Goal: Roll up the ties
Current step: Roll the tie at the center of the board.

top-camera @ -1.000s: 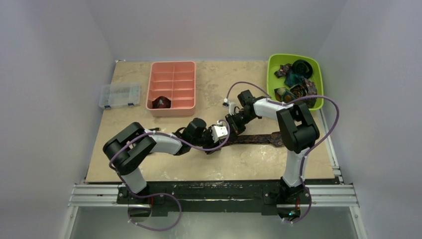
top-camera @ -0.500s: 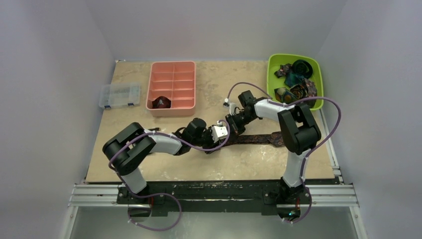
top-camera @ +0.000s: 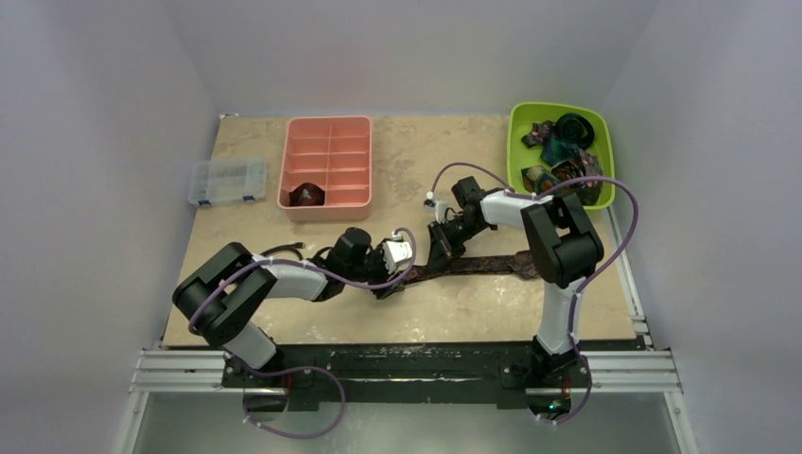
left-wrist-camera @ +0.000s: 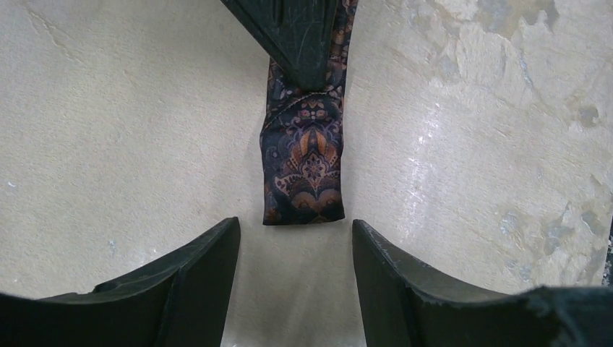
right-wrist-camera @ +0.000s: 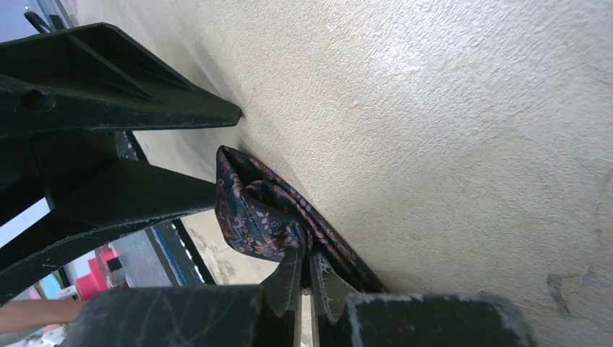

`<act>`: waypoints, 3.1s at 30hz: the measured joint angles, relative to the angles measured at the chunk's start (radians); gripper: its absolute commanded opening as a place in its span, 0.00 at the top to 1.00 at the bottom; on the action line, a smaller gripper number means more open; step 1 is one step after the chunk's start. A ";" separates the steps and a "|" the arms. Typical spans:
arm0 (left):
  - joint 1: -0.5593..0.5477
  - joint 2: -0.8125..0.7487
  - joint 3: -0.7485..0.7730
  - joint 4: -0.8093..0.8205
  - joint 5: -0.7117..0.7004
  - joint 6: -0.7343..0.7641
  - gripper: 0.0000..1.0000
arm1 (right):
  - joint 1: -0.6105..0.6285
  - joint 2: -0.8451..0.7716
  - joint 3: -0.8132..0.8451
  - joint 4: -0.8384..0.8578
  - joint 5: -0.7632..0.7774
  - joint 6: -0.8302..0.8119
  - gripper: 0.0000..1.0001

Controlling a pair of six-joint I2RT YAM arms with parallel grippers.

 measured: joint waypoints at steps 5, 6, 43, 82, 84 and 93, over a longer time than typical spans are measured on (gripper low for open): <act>0.000 0.031 0.023 0.015 0.016 -0.002 0.56 | 0.000 0.000 0.000 0.000 0.000 0.001 1.00; -0.002 0.035 0.029 0.016 0.021 -0.002 0.57 | 0.000 0.000 0.000 0.000 0.000 0.001 1.00; -0.060 0.175 0.209 -0.062 0.036 0.059 0.63 | -0.063 -0.014 0.003 -0.061 -0.051 -0.032 0.76; -0.058 0.177 0.266 -0.165 0.010 0.074 0.39 | -0.064 -0.032 -0.002 -0.026 -0.089 0.010 1.00; -0.055 0.177 0.258 -0.148 0.014 0.064 0.37 | -0.071 -0.032 -0.022 -0.011 -0.069 0.007 1.00; -0.053 0.177 0.241 -0.089 0.031 0.020 0.26 | -0.077 -0.032 -0.050 0.074 -0.047 0.027 1.00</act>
